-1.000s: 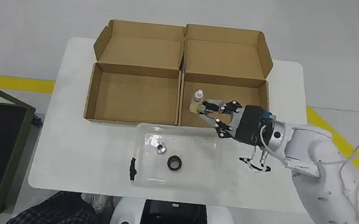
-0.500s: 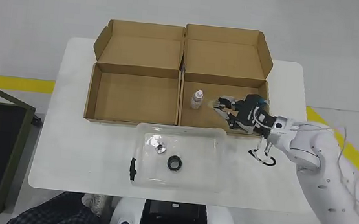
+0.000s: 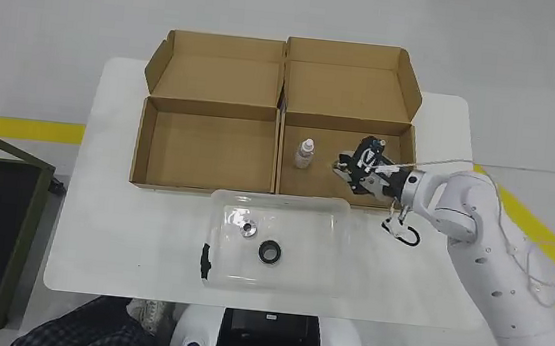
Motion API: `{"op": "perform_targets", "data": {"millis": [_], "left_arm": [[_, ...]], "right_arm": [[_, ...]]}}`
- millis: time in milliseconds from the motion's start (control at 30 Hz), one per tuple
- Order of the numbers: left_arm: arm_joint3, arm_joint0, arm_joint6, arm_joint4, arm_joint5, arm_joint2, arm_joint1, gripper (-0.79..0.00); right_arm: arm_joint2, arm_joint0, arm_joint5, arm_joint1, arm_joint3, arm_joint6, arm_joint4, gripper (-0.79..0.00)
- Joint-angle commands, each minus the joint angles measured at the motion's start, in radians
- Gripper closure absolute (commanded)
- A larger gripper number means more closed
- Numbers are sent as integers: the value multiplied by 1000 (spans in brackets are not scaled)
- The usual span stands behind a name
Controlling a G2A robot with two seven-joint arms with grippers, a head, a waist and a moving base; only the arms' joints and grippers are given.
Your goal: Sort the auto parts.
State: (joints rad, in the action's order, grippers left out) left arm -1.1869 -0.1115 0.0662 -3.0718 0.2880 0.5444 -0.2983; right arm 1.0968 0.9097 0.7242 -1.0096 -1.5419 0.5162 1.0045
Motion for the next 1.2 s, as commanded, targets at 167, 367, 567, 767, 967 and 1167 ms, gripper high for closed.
{"op": "perform_targets", "data": {"millis": [167,367,567,767,967,1167], "left_arm": [[0,0,0,0,0,0,0,-785],[0,0,0,0,0,0,0,-785],[0,0,0,0,0,0,0,-785],[0,0,0,0,0,0,0,-785],[0,0,0,0,0,0,0,-785],[0,0,0,0,0,0,0,-785]], "right_arm": [[-77,-86,-11,-25,121,16,-4,0],[-137,-143,-16,-47,200,15,0,-37],[-175,-175,-29,-62,250,17,24,-200],[-199,-193,-32,-73,275,9,35,-222],[-185,-195,-33,-73,244,-5,39,-406],[-111,-140,-4,-48,148,-10,34,-659]]}}
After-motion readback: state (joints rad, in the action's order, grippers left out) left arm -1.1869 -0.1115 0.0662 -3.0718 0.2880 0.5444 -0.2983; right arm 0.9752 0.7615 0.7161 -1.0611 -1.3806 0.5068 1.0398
